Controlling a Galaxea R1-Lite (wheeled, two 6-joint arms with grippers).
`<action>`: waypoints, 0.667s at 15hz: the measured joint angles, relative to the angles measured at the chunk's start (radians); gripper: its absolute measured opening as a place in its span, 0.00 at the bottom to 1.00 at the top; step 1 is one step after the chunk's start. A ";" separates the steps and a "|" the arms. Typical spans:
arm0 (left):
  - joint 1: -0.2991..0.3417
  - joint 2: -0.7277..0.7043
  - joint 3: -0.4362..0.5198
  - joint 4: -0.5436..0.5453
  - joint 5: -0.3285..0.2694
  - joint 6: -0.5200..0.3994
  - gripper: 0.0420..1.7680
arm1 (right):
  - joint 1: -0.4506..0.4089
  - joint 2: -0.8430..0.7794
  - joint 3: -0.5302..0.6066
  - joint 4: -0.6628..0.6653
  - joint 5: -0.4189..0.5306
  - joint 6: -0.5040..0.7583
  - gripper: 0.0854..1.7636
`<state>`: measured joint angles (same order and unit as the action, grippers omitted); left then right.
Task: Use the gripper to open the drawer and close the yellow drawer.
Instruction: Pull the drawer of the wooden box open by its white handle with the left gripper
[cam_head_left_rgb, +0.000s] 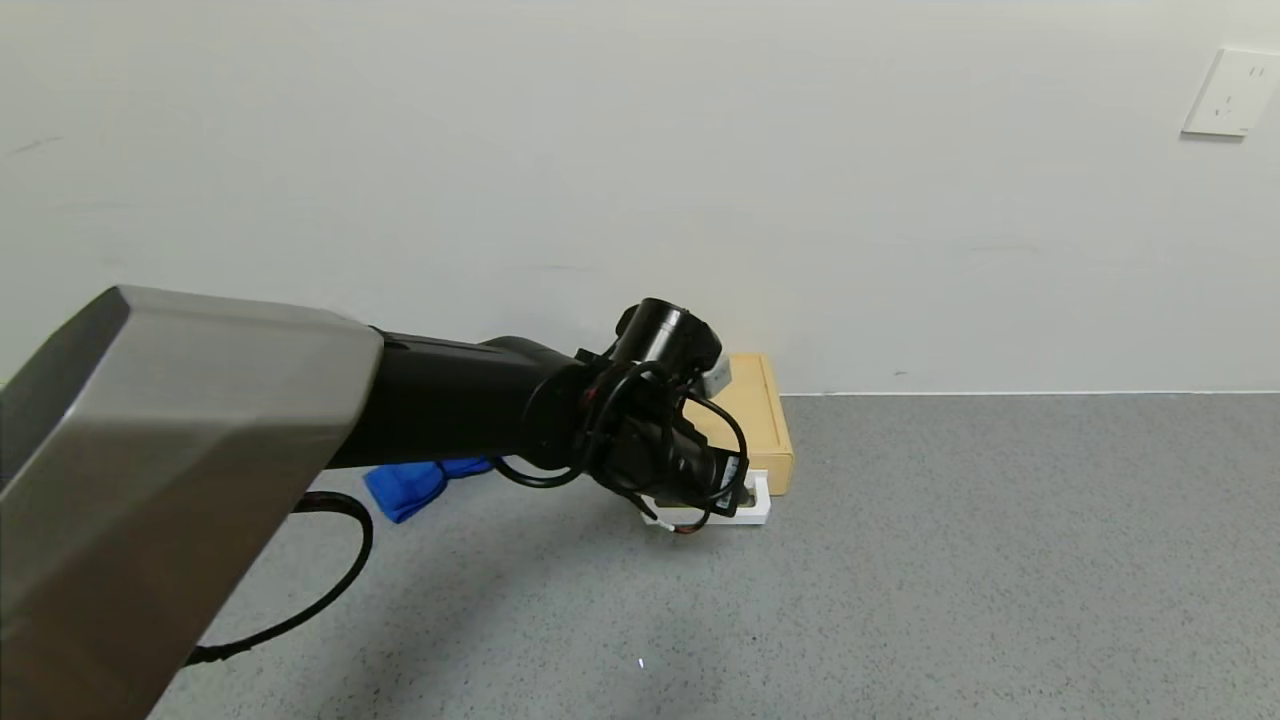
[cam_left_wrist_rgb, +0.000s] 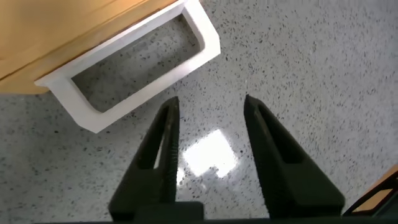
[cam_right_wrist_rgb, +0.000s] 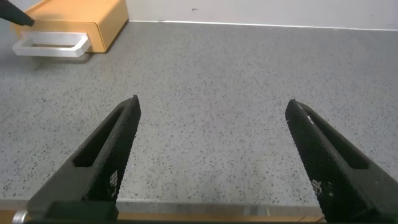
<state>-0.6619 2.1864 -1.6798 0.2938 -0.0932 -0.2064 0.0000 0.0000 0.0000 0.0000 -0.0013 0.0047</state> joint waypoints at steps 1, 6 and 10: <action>-0.001 0.016 -0.019 0.006 0.002 -0.031 0.25 | 0.000 0.000 0.000 0.000 0.000 0.000 0.97; -0.024 0.121 -0.176 0.065 0.070 -0.131 0.04 | 0.000 0.000 0.000 0.000 0.000 0.000 0.97; -0.031 0.206 -0.265 0.057 0.094 -0.203 0.04 | 0.000 0.000 0.000 0.000 0.000 0.000 0.97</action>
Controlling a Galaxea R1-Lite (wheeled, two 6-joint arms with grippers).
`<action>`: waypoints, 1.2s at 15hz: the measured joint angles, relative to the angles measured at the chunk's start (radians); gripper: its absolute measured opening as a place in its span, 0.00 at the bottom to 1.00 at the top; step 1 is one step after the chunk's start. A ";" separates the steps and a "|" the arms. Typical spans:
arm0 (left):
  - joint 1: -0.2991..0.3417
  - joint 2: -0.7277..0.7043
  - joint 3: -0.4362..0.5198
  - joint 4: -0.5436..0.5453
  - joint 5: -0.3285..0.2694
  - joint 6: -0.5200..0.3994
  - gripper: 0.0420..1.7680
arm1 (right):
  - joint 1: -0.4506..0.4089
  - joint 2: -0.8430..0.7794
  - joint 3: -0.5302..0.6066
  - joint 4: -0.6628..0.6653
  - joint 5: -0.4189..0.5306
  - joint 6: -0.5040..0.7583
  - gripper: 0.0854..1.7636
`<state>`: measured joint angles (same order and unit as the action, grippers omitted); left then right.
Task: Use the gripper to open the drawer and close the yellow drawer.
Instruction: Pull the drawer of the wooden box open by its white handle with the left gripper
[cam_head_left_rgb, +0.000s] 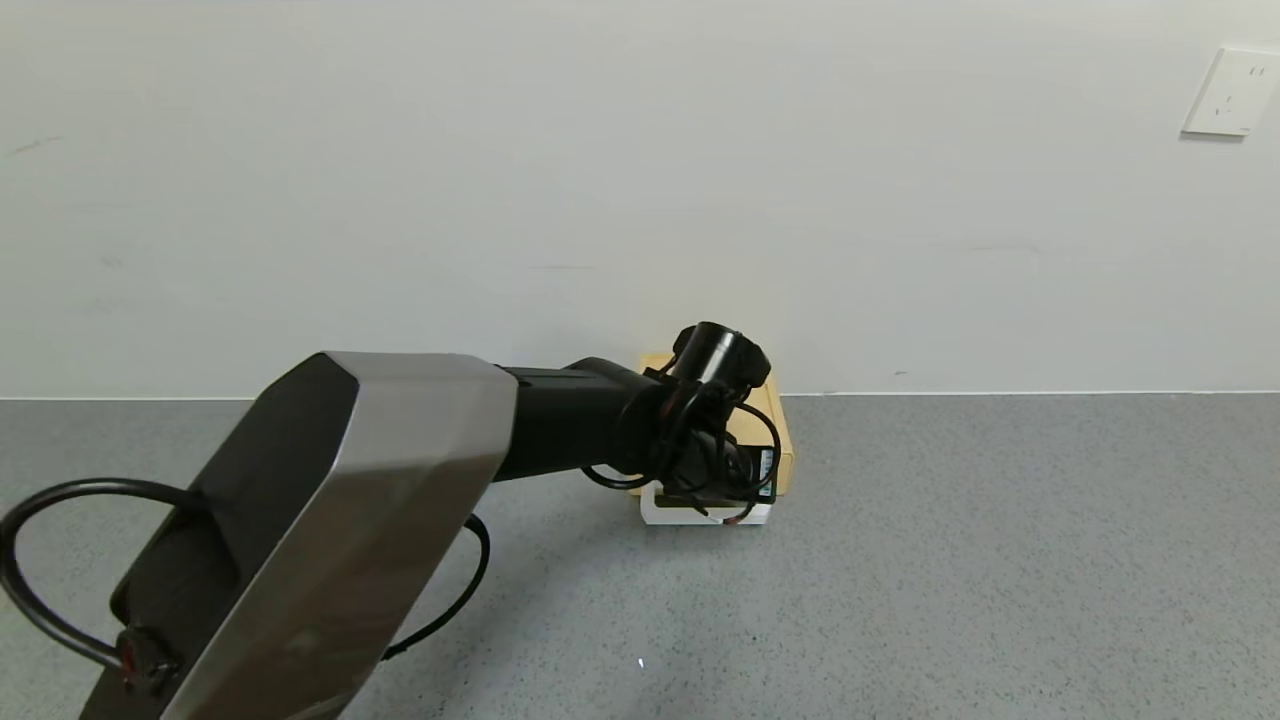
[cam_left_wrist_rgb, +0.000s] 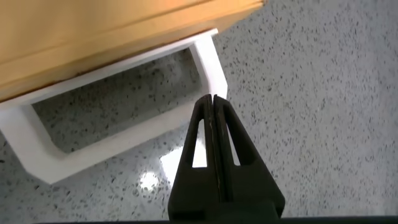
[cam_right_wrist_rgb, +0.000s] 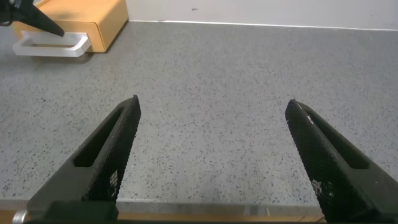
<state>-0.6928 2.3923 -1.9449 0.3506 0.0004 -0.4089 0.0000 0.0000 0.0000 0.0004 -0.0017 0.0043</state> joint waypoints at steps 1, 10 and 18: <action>0.002 0.013 -0.009 -0.003 0.001 -0.005 0.04 | 0.000 0.000 0.000 0.000 0.000 0.000 0.97; 0.034 0.055 -0.026 -0.012 0.029 -0.006 0.04 | 0.000 0.000 0.000 0.000 0.000 0.000 0.97; 0.049 0.073 -0.026 -0.018 0.028 -0.024 0.04 | 0.000 0.000 0.000 0.000 0.000 0.000 0.97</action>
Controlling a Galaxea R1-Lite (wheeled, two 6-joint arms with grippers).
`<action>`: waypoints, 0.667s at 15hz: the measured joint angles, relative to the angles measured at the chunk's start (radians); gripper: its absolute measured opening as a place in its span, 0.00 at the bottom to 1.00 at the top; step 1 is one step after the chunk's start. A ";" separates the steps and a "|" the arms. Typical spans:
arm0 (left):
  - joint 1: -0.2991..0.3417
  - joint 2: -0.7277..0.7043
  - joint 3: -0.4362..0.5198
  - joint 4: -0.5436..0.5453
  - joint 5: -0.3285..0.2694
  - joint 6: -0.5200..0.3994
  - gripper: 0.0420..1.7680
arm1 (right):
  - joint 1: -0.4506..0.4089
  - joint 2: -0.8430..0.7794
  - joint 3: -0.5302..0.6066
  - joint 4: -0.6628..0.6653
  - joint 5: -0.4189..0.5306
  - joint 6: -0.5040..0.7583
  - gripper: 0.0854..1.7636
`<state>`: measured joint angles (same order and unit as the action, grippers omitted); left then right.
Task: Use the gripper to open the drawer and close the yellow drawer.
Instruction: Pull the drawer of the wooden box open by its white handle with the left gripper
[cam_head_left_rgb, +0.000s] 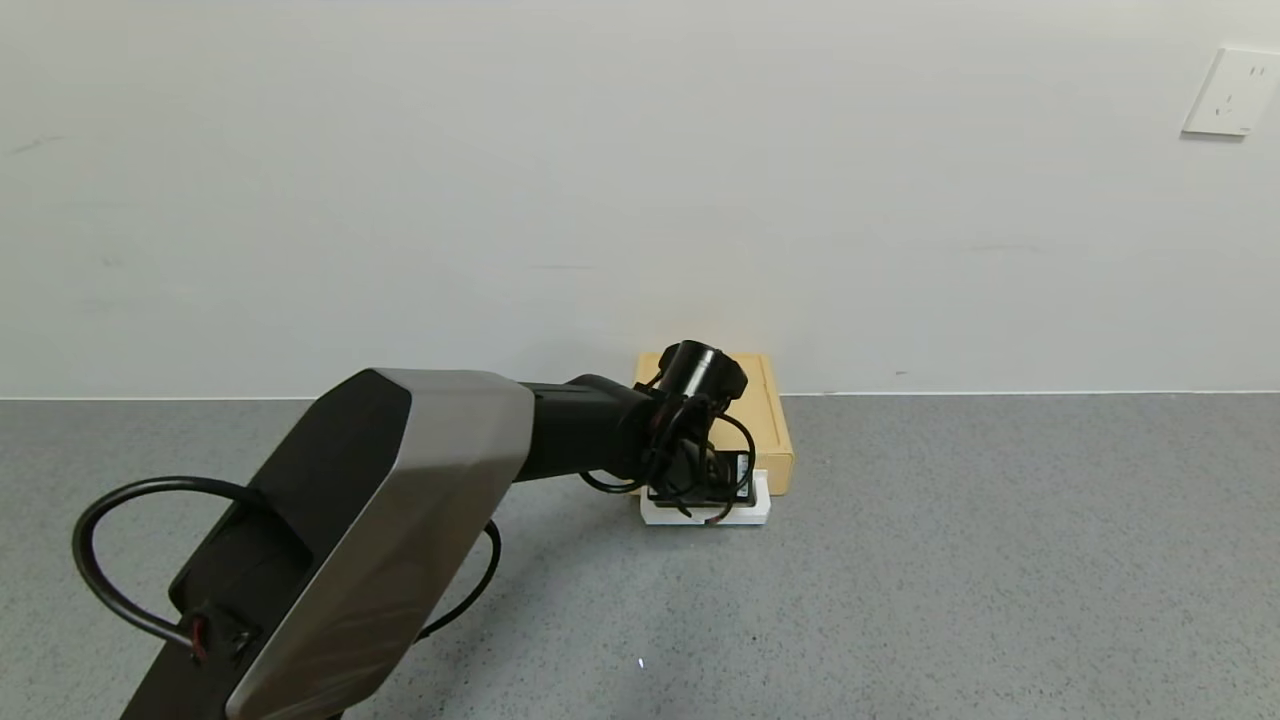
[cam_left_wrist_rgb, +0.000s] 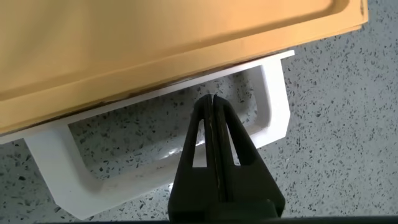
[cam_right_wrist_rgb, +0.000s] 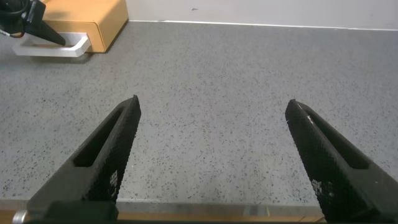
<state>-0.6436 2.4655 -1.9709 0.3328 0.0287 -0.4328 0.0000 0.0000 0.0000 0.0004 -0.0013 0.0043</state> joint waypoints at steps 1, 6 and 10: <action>0.000 0.000 0.000 0.001 0.000 -0.001 0.04 | 0.000 0.000 0.000 0.000 0.000 0.000 0.97; -0.002 0.001 0.000 0.022 -0.003 -0.030 0.04 | 0.000 0.000 0.000 0.000 0.000 0.000 0.97; -0.003 0.001 0.001 0.043 -0.013 -0.043 0.04 | 0.000 0.000 0.000 0.000 -0.001 0.000 0.97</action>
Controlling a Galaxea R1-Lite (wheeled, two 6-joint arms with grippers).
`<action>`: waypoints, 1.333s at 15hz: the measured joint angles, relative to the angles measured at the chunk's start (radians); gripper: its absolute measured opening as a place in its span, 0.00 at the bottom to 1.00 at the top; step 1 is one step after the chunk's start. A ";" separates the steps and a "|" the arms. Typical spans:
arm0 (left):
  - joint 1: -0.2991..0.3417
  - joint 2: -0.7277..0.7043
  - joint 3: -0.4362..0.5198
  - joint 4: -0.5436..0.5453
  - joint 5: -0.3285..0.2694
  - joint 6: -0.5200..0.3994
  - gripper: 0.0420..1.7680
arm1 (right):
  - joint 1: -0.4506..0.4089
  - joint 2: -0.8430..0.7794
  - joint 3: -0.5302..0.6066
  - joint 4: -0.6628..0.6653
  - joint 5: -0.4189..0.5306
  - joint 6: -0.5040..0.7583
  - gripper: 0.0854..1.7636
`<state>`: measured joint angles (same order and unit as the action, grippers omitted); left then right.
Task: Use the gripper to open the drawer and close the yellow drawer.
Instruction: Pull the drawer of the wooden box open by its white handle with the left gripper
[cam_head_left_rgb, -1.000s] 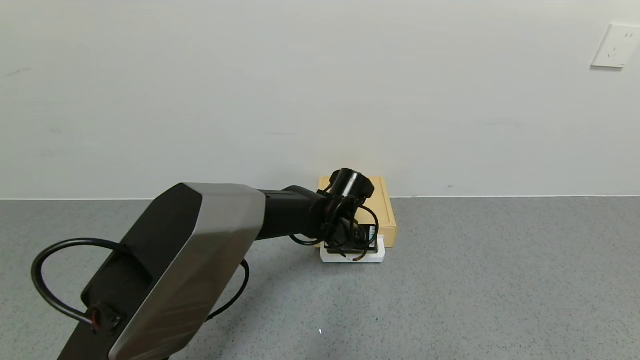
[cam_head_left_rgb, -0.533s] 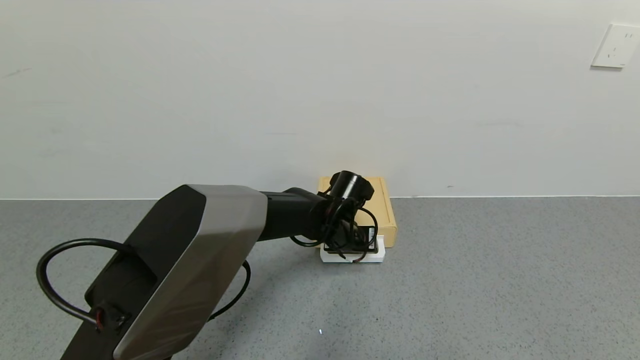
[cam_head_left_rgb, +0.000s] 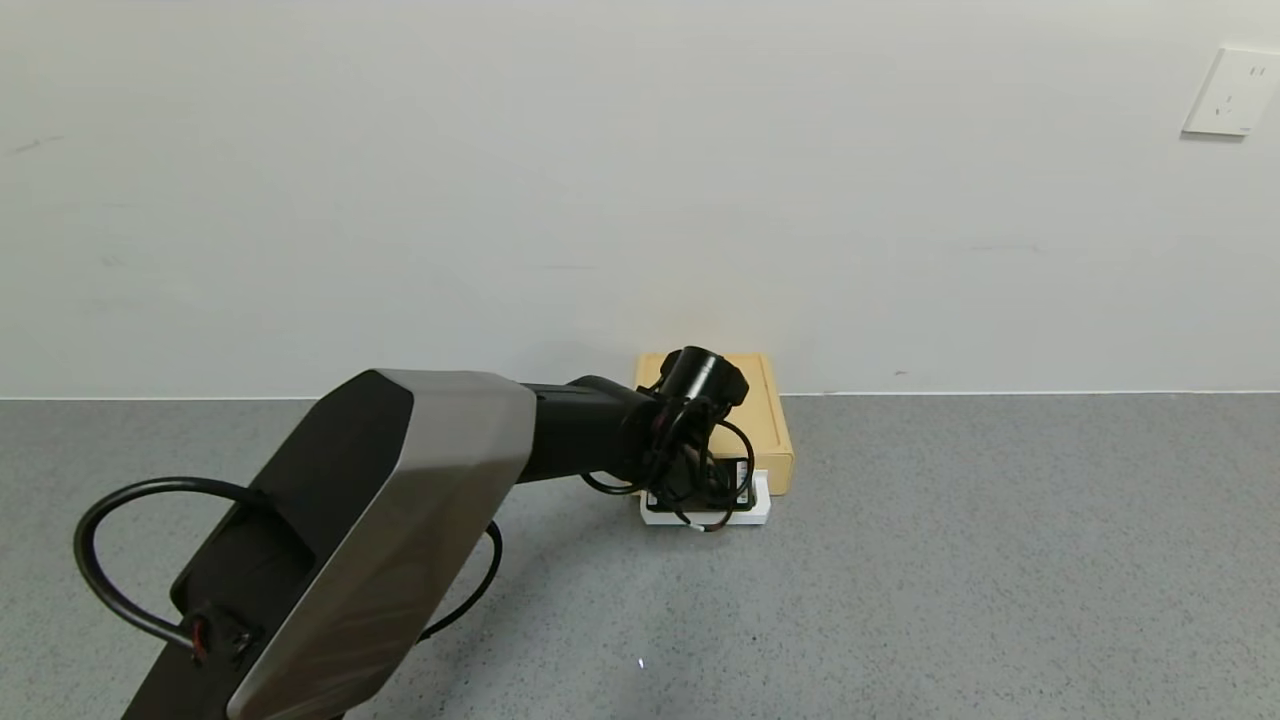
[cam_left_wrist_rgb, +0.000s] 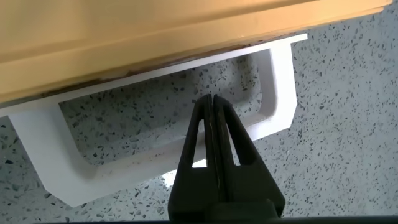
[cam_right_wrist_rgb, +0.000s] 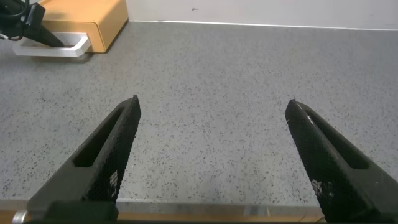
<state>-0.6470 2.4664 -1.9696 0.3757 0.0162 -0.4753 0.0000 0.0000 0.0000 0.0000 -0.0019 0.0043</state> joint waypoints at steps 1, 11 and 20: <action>-0.001 0.000 0.000 0.010 -0.002 -0.001 0.04 | 0.000 0.000 0.000 0.000 0.000 0.000 0.97; -0.029 -0.010 0.004 0.115 -0.004 -0.080 0.04 | 0.000 0.000 0.000 0.000 0.001 0.000 0.97; -0.073 -0.020 0.016 0.210 -0.002 -0.184 0.04 | 0.000 0.000 0.000 0.000 0.000 0.000 0.97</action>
<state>-0.7200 2.4464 -1.9536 0.5860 0.0143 -0.6596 0.0000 0.0000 0.0000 0.0004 -0.0017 0.0047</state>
